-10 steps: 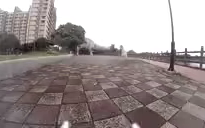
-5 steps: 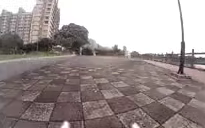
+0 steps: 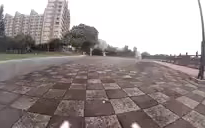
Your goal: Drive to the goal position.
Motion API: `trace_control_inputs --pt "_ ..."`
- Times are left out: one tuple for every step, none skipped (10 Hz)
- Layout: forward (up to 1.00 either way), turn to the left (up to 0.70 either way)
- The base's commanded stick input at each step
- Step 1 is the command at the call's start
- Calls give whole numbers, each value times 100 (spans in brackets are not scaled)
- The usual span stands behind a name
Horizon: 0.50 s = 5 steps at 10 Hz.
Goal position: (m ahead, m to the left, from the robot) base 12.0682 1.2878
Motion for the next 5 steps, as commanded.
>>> trace_control_inputs --pt "70 0" --pt "70 0" --pt "70 0" --pt "70 0" --pt "70 0"
